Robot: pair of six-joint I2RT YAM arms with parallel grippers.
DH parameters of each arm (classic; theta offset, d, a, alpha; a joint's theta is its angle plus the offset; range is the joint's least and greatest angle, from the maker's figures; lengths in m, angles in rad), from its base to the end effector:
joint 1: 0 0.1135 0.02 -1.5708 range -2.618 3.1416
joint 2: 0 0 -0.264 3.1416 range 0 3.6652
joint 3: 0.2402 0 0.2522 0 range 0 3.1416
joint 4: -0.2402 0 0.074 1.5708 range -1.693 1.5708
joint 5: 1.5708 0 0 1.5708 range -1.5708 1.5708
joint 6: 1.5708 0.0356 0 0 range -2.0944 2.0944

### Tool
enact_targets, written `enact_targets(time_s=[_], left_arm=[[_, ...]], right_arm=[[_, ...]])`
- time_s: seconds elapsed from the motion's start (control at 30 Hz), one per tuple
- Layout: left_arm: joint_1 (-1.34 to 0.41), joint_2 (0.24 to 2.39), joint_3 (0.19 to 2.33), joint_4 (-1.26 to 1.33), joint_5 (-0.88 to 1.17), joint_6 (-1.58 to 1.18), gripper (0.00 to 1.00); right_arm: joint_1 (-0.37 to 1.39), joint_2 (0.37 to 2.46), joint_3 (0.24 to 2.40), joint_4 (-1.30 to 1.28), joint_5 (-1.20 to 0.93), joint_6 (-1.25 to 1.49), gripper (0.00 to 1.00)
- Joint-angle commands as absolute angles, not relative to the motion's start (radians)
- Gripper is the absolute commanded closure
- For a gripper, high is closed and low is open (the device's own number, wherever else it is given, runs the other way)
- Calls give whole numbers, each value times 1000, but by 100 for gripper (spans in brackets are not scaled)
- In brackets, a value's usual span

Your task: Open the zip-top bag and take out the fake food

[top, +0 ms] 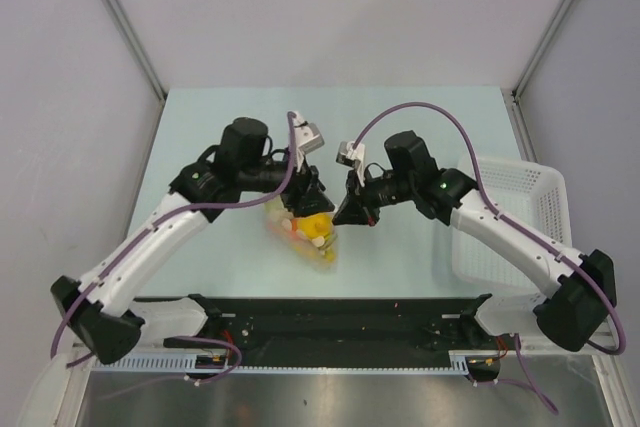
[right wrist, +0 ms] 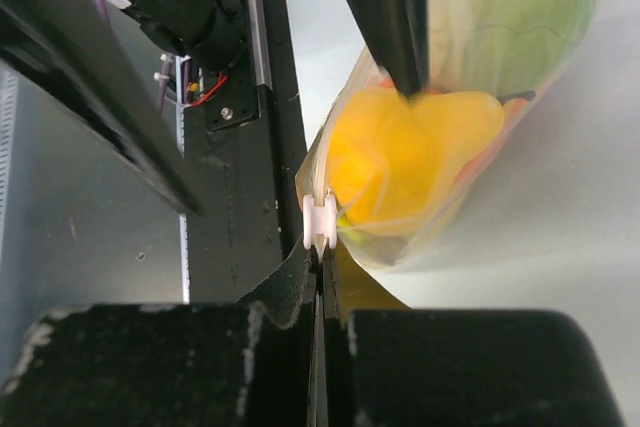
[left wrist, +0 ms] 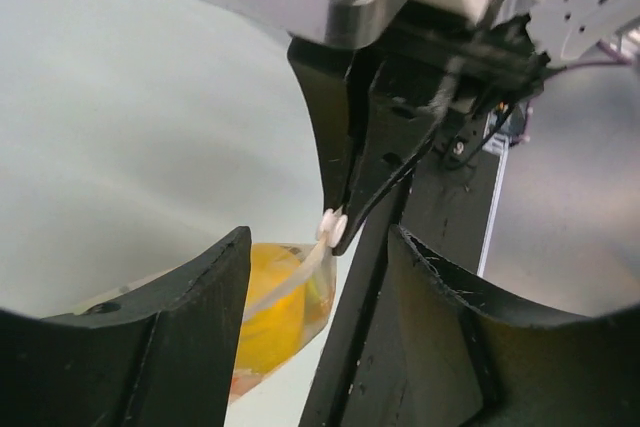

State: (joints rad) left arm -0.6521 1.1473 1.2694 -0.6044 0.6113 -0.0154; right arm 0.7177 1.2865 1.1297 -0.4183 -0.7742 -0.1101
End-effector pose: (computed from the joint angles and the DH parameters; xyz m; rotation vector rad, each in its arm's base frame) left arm 0.1773 -0.1611 0.3957 1.0289 1.8522 -1.0331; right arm 0.1951 0.2034 0.3338 -1.2921 1.7649 1.1779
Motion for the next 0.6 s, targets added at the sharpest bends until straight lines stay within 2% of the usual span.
enact_targets(time_s=[0.0,0.23,0.37,0.43,0.57], left_arm=[[-653,1242,1316,-650,750,112,39],[-627,1293,1342,-629,848,118,41],[-621,1318,1345,-646,899,120,46],[-621,1318,1338,-647,919,115,52],[-620,1298,1316,-634,916,107,53]], right_arm=[[690,1301,1196,-442,-884,-140,100],[677,1322,1212,-459,-897,-147,100],[672,1322,1212,-451,-902,-138,100],[672,1322,1210,-445,-902,-133,100],[669,1319,1206,-433,-900,-121,100]])
